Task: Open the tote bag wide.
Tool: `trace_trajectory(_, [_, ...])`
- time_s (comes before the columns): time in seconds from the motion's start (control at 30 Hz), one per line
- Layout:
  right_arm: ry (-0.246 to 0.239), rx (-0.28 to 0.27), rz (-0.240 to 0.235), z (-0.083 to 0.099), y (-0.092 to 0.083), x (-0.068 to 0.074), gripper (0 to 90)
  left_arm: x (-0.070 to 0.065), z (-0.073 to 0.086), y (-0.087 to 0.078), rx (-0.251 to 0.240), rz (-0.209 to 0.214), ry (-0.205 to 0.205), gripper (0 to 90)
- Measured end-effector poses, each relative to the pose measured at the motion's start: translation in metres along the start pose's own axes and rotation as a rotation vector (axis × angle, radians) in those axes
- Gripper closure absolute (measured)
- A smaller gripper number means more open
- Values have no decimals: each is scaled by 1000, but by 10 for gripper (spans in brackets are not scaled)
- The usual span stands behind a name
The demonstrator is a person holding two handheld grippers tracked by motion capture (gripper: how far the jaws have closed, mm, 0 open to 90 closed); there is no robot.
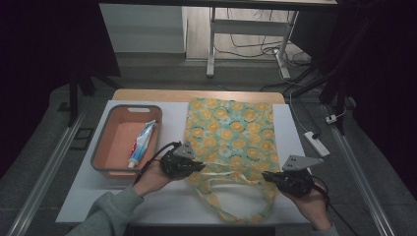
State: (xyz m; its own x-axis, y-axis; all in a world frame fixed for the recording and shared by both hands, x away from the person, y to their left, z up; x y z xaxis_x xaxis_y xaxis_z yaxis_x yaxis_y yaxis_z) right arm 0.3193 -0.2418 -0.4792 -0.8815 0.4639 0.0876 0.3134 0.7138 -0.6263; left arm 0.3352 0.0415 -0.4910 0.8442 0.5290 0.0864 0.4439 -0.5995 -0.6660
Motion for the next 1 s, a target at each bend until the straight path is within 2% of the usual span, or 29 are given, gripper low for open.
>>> trace_trajectory(0.07, [2,-44,-12,-13,-3,3,891,6,-5,-11,-35,-15,-13,870])
trace_trajectory(0.1, [-10,-77,-16,-25,-6,6,891,10,-8,-17,-49,-25,-14,870])
trace_trajectory(0.13, [-10,-77,-16,-25,-6,6,891,14,-11,-22,-64,-36,-18,870])
trace_trajectory(0.23, [-38,-109,-7,-42,-9,7,891,25,-18,-35,-101,-71,-36,869])
trace_trajectory(0.3, [-48,-143,4,-57,-10,3,891,34,-22,-39,-114,-105,-42,869])
trace_trajectory(0.37, [-47,-149,8,-67,-8,-3,891,42,-27,-41,-127,-113,-60,869])
trace_trajectory(0.47, [-29,-156,6,-80,-1,-18,891,53,-31,-39,-129,-136,-72,868])
trace_trajectory(0.5, [-29,-156,6,-80,-1,-18,891,56,-32,-37,-125,-140,-75,868])
trace_trajectory(0.53, [-13,-151,6,-85,7,-30,891,59,-32,-34,-122,-140,-82,868])
trace_trajectory(0.57, [-2,-154,4,-87,11,-36,891,62,-32,-32,-116,-139,-88,868])
trace_trajectory(0.6, [-2,-154,4,-87,11,-36,891,64,-32,-29,-109,-141,-93,868])
trace_trajectory(0.7, [33,-145,2,-92,32,-53,891,73,-29,-22,-93,-144,-114,867])
trace_trajectory(0.87, [39,-130,15,-96,49,-63,891,84,-24,-16,-83,-148,-149,866])
trace_trajectory(1.0, [51,-122,21,-91,54,-66,891,84,-20,-10,-73,-126,-159,866])
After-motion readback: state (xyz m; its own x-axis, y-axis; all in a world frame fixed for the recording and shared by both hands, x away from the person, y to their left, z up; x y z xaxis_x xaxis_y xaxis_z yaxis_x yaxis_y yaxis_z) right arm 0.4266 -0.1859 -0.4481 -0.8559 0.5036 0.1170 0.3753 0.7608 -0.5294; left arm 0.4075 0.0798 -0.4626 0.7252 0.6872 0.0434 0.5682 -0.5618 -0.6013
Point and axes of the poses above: each handheld gripper's, and its own axes: y roughly forward along the jaws, z roughly out of its underside, x roughly to its left, the point moved 7 cm from there along y, roughly forward along the jaws, and after that the axes turned 9 degrees about -z, right-handed, at the moved point
